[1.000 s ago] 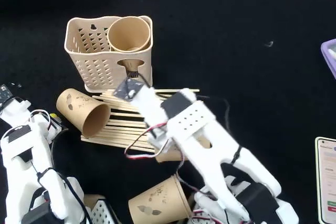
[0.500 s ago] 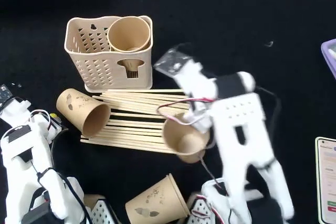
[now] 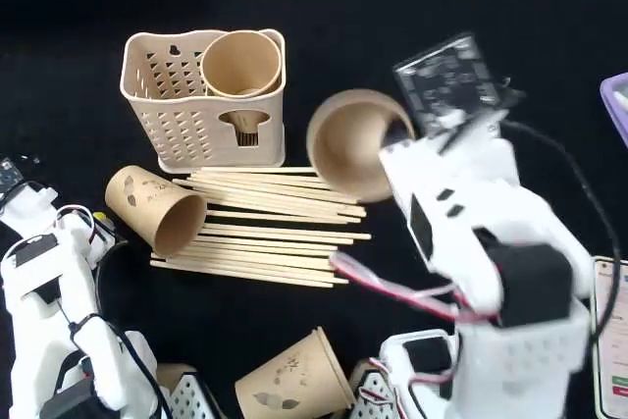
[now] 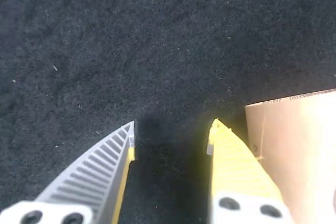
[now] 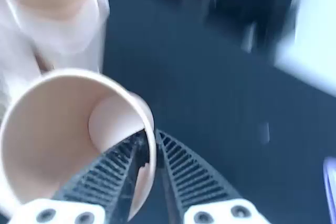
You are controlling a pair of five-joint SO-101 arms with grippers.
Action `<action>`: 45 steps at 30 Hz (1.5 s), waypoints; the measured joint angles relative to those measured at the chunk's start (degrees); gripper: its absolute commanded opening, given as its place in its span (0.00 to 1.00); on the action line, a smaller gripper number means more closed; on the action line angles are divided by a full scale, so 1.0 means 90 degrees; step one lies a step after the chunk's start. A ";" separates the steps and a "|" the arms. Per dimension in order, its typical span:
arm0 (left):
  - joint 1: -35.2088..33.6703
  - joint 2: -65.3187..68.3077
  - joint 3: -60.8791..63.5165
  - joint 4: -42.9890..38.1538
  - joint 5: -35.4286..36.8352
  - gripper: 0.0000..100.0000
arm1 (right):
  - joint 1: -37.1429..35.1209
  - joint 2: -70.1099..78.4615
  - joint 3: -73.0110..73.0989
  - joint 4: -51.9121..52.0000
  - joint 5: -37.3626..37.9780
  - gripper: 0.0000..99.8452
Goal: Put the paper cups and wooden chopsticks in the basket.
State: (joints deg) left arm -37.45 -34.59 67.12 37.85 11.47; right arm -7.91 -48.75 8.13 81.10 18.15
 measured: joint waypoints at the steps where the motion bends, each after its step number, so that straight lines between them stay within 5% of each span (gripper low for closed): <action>1: 0.0000 0.0000 0.0000 0.0000 0.0000 0.22 | -0.0195 0.0000 -0.0303 -0.0186 -0.0332 0.01; 7: 0.0000 0.0000 0.0000 0.0000 0.0000 0.22 | -0.1387 0.0957 -0.1309 -0.1748 -0.1778 0.01; 19: 0.0000 0.0000 0.0000 0.0000 0.0000 0.22 | -0.1846 0.3780 -0.1924 -0.2364 -0.1944 0.01; 23: 0.0000 0.0000 0.0000 0.0000 0.0000 0.22 | -0.1846 0.4190 -0.1924 -0.2364 -0.1944 0.03; 29: 0.0000 0.0000 0.0000 0.0000 0.0000 0.22 | -0.1836 0.4298 -0.2090 -0.2325 -0.1944 0.30; 45: 0.0000 0.0000 0.0000 0.0000 0.0000 0.22 | -0.1827 0.4015 -0.3419 -0.0303 -0.1944 0.31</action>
State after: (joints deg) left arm -37.45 -34.59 67.12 37.85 11.47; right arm -24.35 -12.62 -22.64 78.37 0.66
